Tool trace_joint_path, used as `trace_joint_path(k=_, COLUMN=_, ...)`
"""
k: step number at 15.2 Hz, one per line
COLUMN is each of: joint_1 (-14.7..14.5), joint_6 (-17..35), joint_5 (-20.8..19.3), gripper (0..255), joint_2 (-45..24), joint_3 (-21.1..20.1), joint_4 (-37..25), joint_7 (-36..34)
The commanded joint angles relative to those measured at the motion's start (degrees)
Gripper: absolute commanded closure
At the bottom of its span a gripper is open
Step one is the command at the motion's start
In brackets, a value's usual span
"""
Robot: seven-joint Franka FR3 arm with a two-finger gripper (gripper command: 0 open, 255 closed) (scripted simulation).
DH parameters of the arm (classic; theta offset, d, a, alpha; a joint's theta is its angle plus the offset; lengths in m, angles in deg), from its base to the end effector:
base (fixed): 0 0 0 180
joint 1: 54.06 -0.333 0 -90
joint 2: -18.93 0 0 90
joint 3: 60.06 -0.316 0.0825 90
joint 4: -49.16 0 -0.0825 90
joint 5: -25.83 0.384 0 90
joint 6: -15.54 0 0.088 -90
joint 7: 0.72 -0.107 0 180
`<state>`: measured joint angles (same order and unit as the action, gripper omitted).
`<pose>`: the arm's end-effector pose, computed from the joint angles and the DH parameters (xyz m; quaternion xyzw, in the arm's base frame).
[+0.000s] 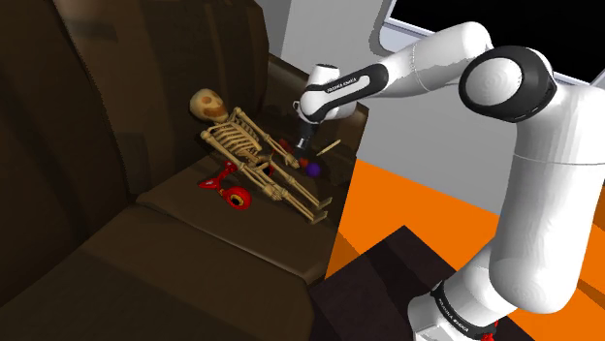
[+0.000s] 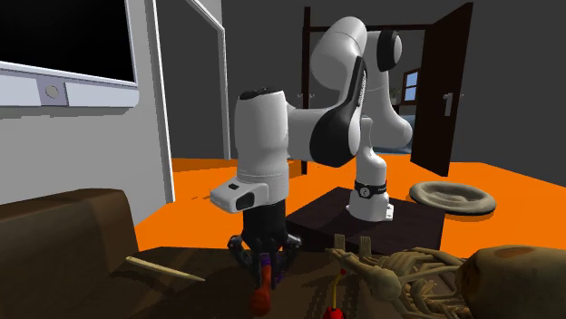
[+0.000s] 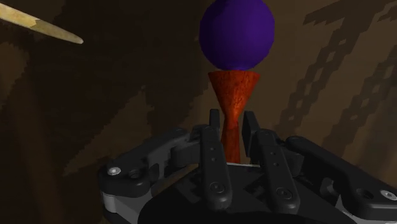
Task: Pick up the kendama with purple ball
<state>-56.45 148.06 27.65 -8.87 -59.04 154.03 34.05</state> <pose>0.6461 0.0169 0.2673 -0.9536 -0.3009 -0.0010 0.0076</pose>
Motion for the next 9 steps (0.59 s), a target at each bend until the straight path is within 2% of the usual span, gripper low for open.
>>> trace_joint_path(k=1, joint_1=-0.1, joint_6=-1.2, joint_5=-0.1, gripper=255, joint_2=0.8, joint_3=0.0, joint_4=-0.4, joint_7=-0.2)
trace_joint_path(k=9, joint_1=-0.1, joint_6=-4.9, joint_5=-0.2, gripper=255, joint_2=3.5, joint_3=0.1, joint_4=-1.4, joint_7=-0.3)
